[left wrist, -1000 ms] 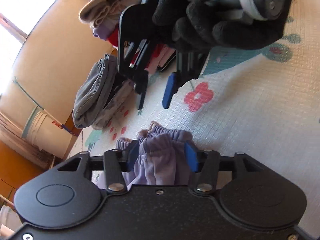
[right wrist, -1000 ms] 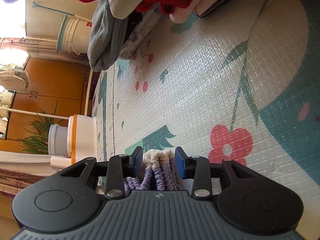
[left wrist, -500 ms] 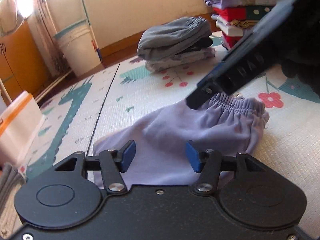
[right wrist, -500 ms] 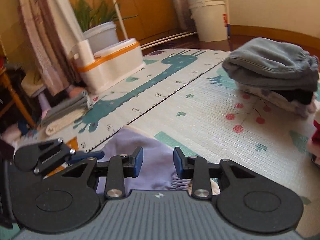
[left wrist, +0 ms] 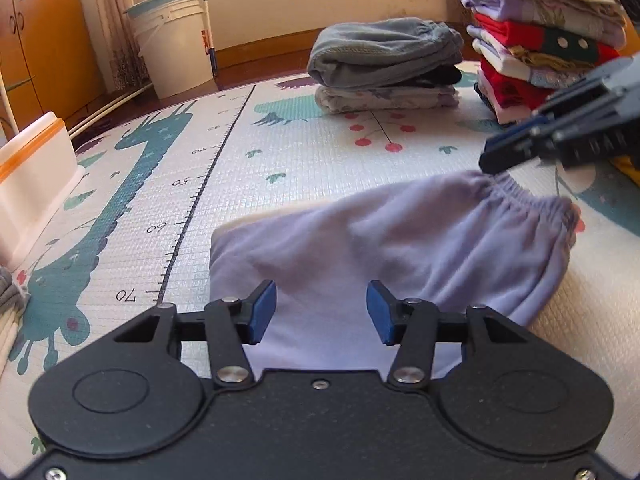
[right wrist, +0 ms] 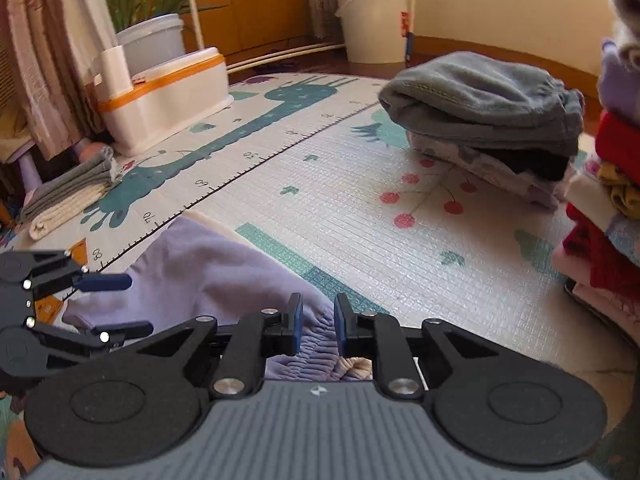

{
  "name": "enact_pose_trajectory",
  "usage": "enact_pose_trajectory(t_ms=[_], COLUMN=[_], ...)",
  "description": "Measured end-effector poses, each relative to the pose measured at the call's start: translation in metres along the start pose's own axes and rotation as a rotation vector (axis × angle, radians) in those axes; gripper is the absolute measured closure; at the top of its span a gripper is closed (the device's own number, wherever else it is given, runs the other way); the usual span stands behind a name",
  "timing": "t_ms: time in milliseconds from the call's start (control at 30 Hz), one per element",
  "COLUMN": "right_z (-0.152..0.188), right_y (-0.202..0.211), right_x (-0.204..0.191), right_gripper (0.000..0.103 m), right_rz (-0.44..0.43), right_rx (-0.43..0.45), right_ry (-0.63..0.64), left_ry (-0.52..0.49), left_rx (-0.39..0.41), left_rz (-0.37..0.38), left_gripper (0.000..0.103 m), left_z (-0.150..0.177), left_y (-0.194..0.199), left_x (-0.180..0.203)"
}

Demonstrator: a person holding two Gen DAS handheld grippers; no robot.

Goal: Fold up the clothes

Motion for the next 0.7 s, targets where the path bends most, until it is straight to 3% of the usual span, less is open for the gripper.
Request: enact_pose_trajectory(t_ms=[67, 167, 233, 300, 367, 467, 567, 700], right_z=[-0.001, 0.011, 0.021, 0.028, 0.028, 0.022, 0.022, 0.021], right_y=[-0.008, -0.022, -0.031, -0.036, -0.037, -0.034, -0.036, -0.039], right_x=[-0.022, -0.019, -0.013, -0.009, -0.010, -0.005, 0.001, 0.009], right_gripper=[0.081, 0.074, 0.071, 0.071, 0.071, 0.071, 0.069, 0.067], right_rz=[-0.016, 0.007, 0.025, 0.027, 0.017, -0.003, -0.004, -0.006], right_rx=[-0.036, -0.098, -0.138, -0.164, -0.189, -0.164, -0.156, -0.145], right_ry=[0.127, 0.133, 0.123, 0.120, 0.148, 0.073, 0.042, 0.001], left_ry=[0.056, 0.130, 0.092, -0.001, -0.018, 0.091, 0.089, -0.044], left_rx=[-0.010, -0.088, -0.268, -0.227, -0.197, -0.136, -0.062, -0.007], left_rz=[0.022, 0.054, 0.121, 0.126, 0.133, 0.129, 0.079, 0.010], left_gripper=[0.053, 0.053, 0.053, 0.051, 0.051, 0.051, 0.051, 0.051], left_z=[-0.016, -0.032, -0.026, -0.026, -0.032, -0.031, -0.017, 0.015], left_y=[-0.014, -0.044, -0.080, -0.083, -0.071, -0.039, -0.006, 0.030], left_x=[-0.004, -0.012, -0.005, 0.002, -0.002, -0.029, -0.036, -0.011])
Point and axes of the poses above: each gripper's, at about its wrist camera, not at the fingertips, and y roughly against the way its jaws point, x to its right, z to its underside, the point moved 4 cm from there along -y, roughly the way its jaws point, and after that the axes turned 15 degrees about -z, right-handed, at the moved point
